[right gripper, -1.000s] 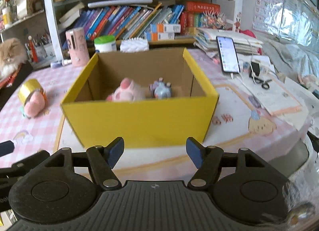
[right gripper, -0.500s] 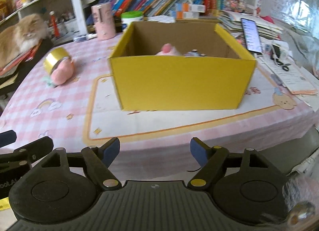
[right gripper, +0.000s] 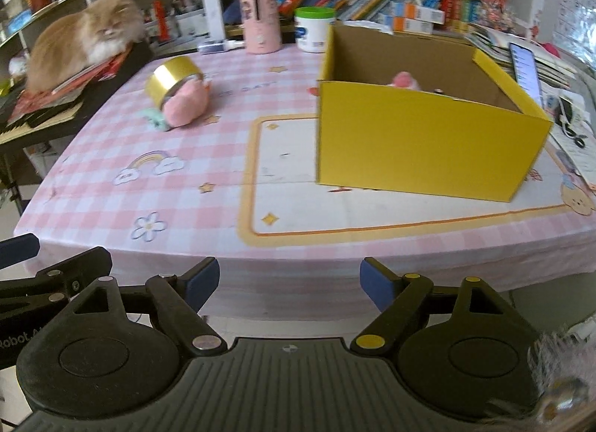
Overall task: Organize objects
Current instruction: 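Withdraw both open tools from the yellow box toward the tape roll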
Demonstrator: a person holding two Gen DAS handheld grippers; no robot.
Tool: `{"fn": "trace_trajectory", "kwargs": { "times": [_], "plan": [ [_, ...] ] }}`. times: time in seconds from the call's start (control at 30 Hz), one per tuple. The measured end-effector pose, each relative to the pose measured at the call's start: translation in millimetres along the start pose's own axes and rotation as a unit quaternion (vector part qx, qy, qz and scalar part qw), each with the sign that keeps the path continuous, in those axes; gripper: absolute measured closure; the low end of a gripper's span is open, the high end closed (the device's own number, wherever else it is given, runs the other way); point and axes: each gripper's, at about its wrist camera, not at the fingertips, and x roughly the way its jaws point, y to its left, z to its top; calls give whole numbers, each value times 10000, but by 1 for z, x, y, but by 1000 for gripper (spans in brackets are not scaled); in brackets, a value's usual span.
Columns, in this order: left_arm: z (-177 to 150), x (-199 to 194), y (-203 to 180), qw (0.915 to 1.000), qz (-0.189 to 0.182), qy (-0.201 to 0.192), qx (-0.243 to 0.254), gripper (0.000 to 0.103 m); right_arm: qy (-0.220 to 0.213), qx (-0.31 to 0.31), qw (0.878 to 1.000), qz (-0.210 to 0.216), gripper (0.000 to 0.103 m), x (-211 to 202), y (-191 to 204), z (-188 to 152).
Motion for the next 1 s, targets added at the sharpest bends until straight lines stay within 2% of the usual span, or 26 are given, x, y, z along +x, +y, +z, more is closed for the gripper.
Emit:
{"fn": "trace_trajectory", "kwargs": {
  "times": [0.6,1.0],
  "plan": [
    [-1,-11,46,9989,303,-165,-304,14,-95,-484,9983,312,20,1,57,8],
    [8,6,53,9985,427,-115,-336,14,-46,-571,9974,429,20,20,66,20]
  ]
}}
